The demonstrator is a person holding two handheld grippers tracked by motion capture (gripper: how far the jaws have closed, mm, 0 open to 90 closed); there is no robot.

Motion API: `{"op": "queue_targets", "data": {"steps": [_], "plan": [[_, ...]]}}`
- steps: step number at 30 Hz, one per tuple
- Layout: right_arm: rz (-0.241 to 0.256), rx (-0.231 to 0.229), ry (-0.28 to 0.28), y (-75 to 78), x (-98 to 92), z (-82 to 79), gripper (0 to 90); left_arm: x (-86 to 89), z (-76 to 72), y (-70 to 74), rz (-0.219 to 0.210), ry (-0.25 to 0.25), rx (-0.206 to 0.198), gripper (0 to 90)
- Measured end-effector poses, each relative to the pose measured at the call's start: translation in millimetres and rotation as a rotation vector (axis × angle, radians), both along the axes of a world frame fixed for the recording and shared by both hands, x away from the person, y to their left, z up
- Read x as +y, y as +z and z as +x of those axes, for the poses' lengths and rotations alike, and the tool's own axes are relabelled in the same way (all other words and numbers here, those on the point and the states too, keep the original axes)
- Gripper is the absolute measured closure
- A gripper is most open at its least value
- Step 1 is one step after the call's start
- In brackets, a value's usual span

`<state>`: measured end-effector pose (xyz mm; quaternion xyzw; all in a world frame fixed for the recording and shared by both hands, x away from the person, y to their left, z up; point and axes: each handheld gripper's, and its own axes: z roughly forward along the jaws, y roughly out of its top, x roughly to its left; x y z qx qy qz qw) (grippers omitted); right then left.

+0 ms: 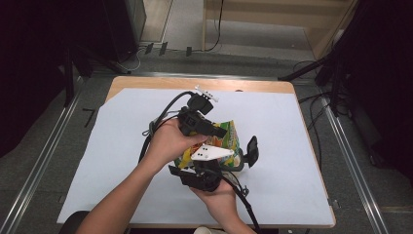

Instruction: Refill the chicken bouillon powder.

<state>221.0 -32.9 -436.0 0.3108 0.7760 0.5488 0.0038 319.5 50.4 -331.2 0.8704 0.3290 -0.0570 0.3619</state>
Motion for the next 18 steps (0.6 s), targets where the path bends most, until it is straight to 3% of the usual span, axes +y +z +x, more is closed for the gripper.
{"op": "queue_targets", "data": {"steps": [18], "plan": [[0.007,0.019,0.0,-4.6,-1.9,0.8,70.9,-2.7,-1.9,-5.4,0.02,-0.005,-0.015,78.3]]}}
